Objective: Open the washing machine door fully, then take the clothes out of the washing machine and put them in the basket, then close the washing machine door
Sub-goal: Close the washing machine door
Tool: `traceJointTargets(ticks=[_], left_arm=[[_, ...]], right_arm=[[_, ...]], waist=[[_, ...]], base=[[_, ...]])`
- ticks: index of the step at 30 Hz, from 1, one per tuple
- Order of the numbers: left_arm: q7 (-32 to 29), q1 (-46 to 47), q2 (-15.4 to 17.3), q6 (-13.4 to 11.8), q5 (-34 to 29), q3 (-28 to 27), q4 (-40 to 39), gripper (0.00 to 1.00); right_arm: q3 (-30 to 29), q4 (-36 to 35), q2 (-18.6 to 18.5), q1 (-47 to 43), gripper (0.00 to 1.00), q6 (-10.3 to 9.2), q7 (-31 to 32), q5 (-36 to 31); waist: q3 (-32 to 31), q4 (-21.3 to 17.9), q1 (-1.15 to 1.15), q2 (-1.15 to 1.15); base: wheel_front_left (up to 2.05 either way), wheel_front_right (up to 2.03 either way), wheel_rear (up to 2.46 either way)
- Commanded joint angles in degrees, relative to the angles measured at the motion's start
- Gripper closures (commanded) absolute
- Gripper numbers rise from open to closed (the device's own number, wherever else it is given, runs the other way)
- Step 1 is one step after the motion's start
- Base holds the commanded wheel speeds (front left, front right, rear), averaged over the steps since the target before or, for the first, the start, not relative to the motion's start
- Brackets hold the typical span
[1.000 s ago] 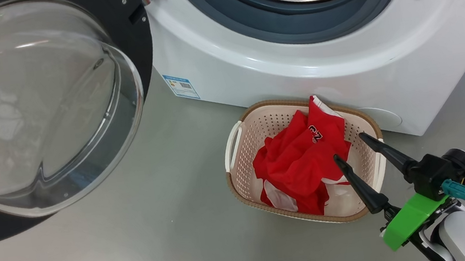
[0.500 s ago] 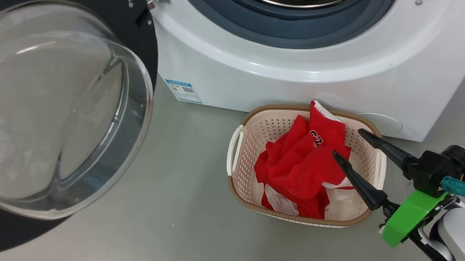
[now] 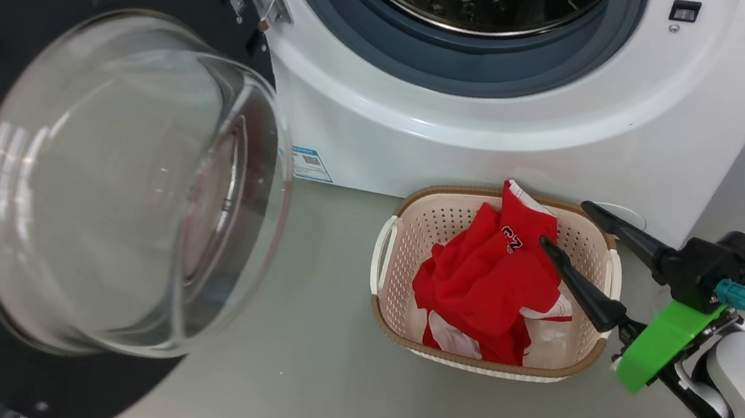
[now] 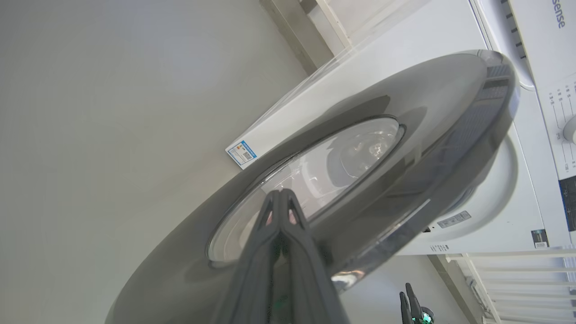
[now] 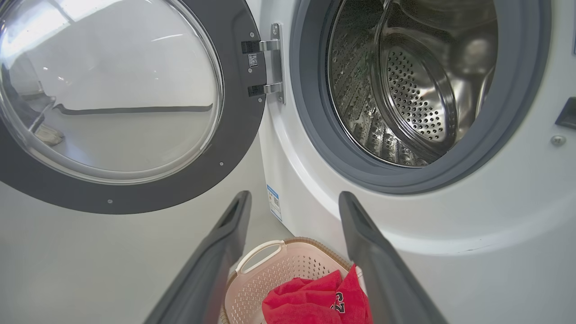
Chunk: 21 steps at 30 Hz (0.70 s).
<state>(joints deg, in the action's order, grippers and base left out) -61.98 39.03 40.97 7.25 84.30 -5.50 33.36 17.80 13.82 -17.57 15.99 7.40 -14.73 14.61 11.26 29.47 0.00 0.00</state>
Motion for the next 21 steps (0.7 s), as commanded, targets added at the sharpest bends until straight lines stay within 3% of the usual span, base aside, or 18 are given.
traceJointTargets(ticks=[1, 13, 21], left_arm=[[-1.9, -1.0, 2.3, 0.2, 1.1, -0.8, -3.6, 1.0], [-8.1, -8.8, 0.5, 0.2, 6.4, 0.0, -20.3, 1.0], [-10.5, -11.7, -0.5, 0.2, 8.3, 0.5, -27.3, 1.0]], right_arm=[[0.8, -1.5, 0.5, -1.4, 0.0, 0.09, -0.3, 0.3], [-0.8, -2.2, 1.5, -2.6, 0.0, 0.09, -0.3, 0.2], [-1.7, -2.6, 2.8, -3.4, 0.0, 0.09, -0.3, 0.3]], waist=[[-0.4, 0.1, 0.0, 0.0], [-1.7, -0.8, 0.0, 0.0], [-2.4, -2.7, 0.0, 0.0]], base=[[0.0, 0.0, 0.0], [0.0, 0.0, 0.0], [0.0, 0.0, 0.0]])
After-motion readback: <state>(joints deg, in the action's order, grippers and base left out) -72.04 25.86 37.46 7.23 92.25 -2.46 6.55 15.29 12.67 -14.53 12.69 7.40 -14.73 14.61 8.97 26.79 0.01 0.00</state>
